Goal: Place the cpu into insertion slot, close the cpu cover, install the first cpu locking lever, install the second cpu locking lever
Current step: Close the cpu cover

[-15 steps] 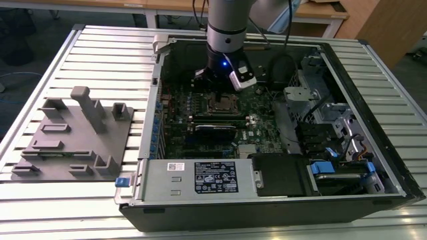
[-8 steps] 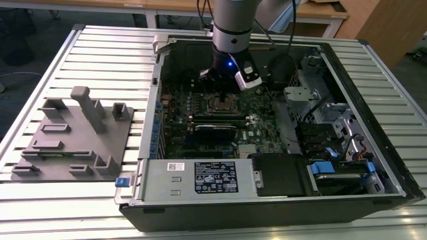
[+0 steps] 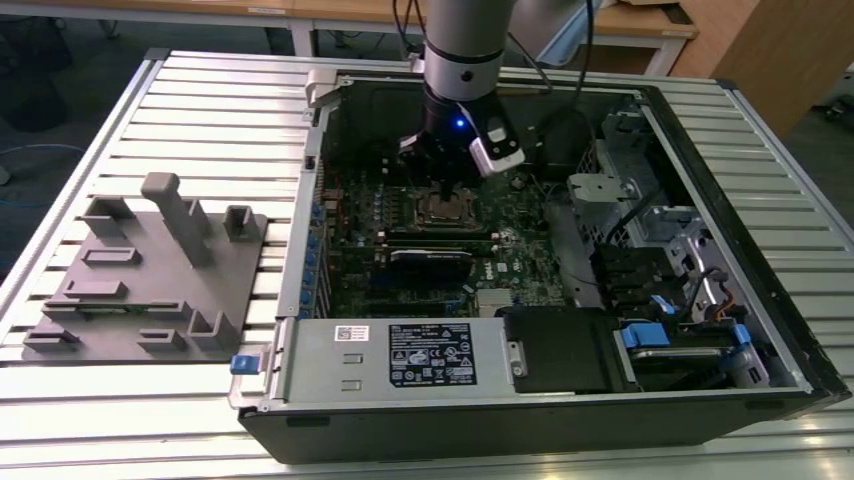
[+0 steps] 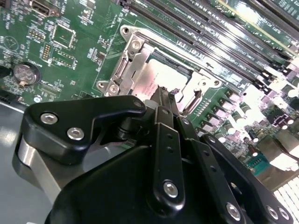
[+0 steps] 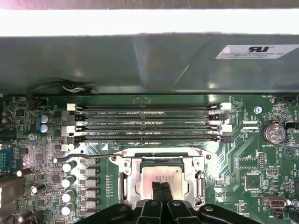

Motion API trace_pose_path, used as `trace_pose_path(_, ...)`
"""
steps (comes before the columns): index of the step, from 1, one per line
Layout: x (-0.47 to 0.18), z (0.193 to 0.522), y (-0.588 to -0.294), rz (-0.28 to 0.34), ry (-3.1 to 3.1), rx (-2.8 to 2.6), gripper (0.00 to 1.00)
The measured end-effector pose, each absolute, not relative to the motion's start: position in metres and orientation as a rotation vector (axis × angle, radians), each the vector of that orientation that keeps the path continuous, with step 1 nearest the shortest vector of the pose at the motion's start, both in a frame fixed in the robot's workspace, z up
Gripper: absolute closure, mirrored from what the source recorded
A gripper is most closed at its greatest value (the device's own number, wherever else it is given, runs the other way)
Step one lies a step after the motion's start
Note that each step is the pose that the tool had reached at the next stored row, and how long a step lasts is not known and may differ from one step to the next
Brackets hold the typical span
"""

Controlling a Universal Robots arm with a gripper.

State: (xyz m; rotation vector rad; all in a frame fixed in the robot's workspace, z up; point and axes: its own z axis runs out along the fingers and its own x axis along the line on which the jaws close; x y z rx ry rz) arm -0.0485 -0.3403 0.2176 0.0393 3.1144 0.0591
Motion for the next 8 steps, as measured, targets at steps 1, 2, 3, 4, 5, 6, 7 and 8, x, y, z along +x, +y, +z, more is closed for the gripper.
trace_pose_path(1, -0.0493, 0.2176, -0.3403, 0.059, 3.105, 0.039, 0.9)
trace_pose_path(2, -0.0496, 0.2176, -0.3402, 0.059, 3.1, 0.039, 0.9)
trace_pose_path(3, -0.0496, 0.2175, -0.3402, 0.059, 3.098, 0.039, 0.9)
trace_pose_path(4, -0.0496, 0.2175, -0.3402, 0.059, 3.098, 0.039, 0.9)
trace_pose_path(5, -0.0496, 0.218, -0.3403, 0.059, 3.099, 0.039, 0.9)
trace_pose_path(6, -0.0497, 0.2189, -0.3403, 0.058, 3.099, 0.039, 0.9)
trace_pose_path(7, -0.0497, 0.2199, -0.3403, 0.059, 3.099, 0.039, 0.9)
trace_pose_path(8, -0.0497, 0.2205, -0.3402, 0.059, 3.098, 0.039, 0.9)
